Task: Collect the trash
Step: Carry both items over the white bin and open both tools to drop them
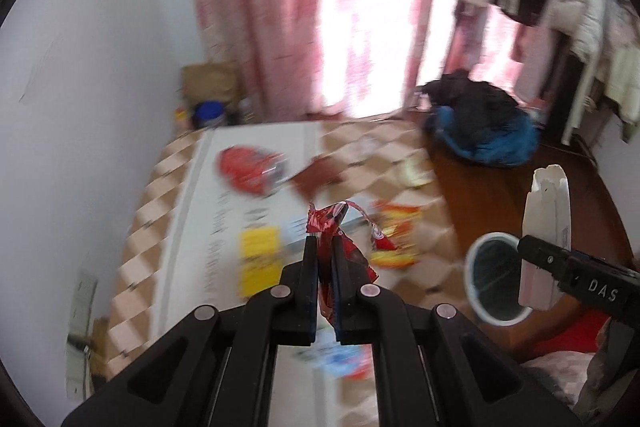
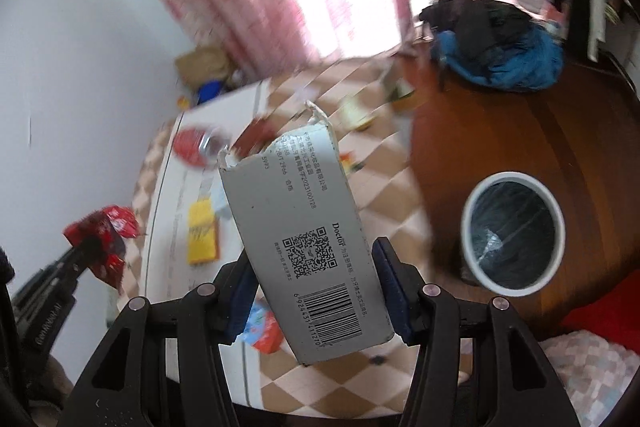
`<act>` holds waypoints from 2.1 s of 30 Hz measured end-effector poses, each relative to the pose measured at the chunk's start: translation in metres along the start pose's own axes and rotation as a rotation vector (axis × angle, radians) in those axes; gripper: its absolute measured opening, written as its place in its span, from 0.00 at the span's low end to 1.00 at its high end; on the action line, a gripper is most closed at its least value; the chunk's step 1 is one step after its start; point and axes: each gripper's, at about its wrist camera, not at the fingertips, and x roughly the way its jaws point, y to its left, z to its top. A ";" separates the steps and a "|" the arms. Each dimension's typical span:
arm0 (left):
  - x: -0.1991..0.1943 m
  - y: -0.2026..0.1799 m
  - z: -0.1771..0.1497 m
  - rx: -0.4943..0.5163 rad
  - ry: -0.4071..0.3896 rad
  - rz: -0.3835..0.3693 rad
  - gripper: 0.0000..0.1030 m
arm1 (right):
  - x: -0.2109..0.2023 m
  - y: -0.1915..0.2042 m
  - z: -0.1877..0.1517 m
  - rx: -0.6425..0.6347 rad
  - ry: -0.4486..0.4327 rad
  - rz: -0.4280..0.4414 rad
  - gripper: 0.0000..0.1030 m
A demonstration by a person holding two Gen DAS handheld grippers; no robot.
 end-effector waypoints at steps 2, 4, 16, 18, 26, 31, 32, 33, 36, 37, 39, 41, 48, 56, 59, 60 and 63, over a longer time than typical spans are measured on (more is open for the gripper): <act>0.005 -0.034 0.011 0.037 -0.005 -0.047 0.03 | -0.018 -0.033 0.010 0.048 -0.028 -0.019 0.56; 0.016 -0.072 0.021 0.072 0.001 -0.098 0.03 | -0.029 -0.064 0.018 0.085 -0.040 -0.044 0.56; 0.169 -0.257 0.015 0.190 0.355 -0.396 0.04 | 0.026 -0.291 0.012 0.384 0.104 -0.187 0.56; 0.207 -0.279 0.006 0.201 0.448 -0.425 0.04 | 0.050 -0.320 0.004 0.428 0.150 -0.178 0.56; 0.281 -0.330 -0.012 0.204 0.615 -0.437 0.10 | 0.135 -0.384 -0.009 0.486 0.270 -0.178 0.56; 0.290 -0.329 -0.014 0.204 0.596 -0.350 0.90 | 0.179 -0.404 -0.011 0.518 0.320 -0.149 0.60; 0.294 -0.320 -0.012 0.206 0.593 -0.327 0.90 | 0.185 -0.406 -0.011 0.524 0.321 -0.158 0.69; 0.294 -0.317 -0.013 0.216 0.592 -0.300 0.90 | 0.188 -0.408 -0.012 0.522 0.318 -0.161 0.86; 0.296 -0.311 -0.019 0.267 0.554 -0.200 0.92 | 0.194 -0.412 -0.017 0.507 0.333 -0.220 1.00; 0.295 -0.310 -0.022 0.288 0.537 -0.164 0.94 | 0.195 -0.413 -0.018 0.498 0.338 -0.246 1.00; 0.295 -0.308 -0.028 0.307 0.523 -0.134 0.97 | 0.194 -0.412 -0.024 0.480 0.349 -0.307 1.00; 0.295 -0.309 -0.033 0.319 0.519 -0.120 0.97 | 0.194 -0.412 -0.029 0.457 0.360 -0.351 1.00; 0.278 -0.313 -0.038 0.347 0.487 -0.105 0.97 | 0.176 -0.409 -0.042 0.445 0.368 -0.385 1.00; 0.235 -0.312 -0.027 0.352 0.436 -0.134 0.98 | 0.133 -0.389 -0.037 0.440 0.313 -0.386 1.00; 0.213 -0.307 -0.021 0.342 0.407 -0.148 0.98 | 0.107 -0.380 -0.033 0.435 0.280 -0.385 1.00; 0.204 -0.305 -0.018 0.341 0.394 -0.152 0.98 | 0.100 -0.377 -0.032 0.436 0.270 -0.386 1.00; 0.177 -0.298 -0.011 0.328 0.354 -0.169 0.98 | 0.072 -0.363 -0.027 0.430 0.228 -0.379 1.00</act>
